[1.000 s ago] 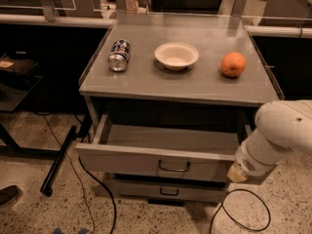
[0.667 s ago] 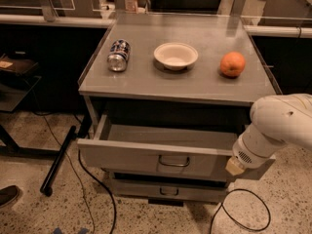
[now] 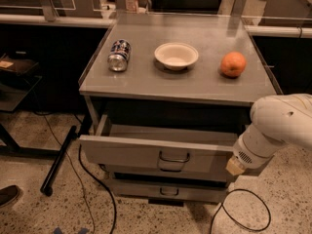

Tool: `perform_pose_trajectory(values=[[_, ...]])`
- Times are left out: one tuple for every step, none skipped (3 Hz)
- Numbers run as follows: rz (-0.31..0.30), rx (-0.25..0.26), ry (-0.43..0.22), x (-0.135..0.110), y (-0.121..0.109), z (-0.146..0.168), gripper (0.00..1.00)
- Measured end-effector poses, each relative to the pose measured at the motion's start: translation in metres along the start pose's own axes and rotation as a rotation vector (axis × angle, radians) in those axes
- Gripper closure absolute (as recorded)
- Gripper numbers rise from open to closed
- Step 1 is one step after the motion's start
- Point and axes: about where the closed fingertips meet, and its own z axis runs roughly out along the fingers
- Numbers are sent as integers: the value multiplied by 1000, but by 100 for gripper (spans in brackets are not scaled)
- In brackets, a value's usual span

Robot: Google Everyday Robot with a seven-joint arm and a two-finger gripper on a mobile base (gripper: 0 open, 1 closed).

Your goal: Close top drawer

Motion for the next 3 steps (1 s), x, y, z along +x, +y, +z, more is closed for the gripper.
perform_pose_trajectory(values=[[0, 0, 0, 0, 0, 0, 35], [0, 0, 0, 0, 0, 0, 11], [0, 0, 0, 0, 0, 0, 0]])
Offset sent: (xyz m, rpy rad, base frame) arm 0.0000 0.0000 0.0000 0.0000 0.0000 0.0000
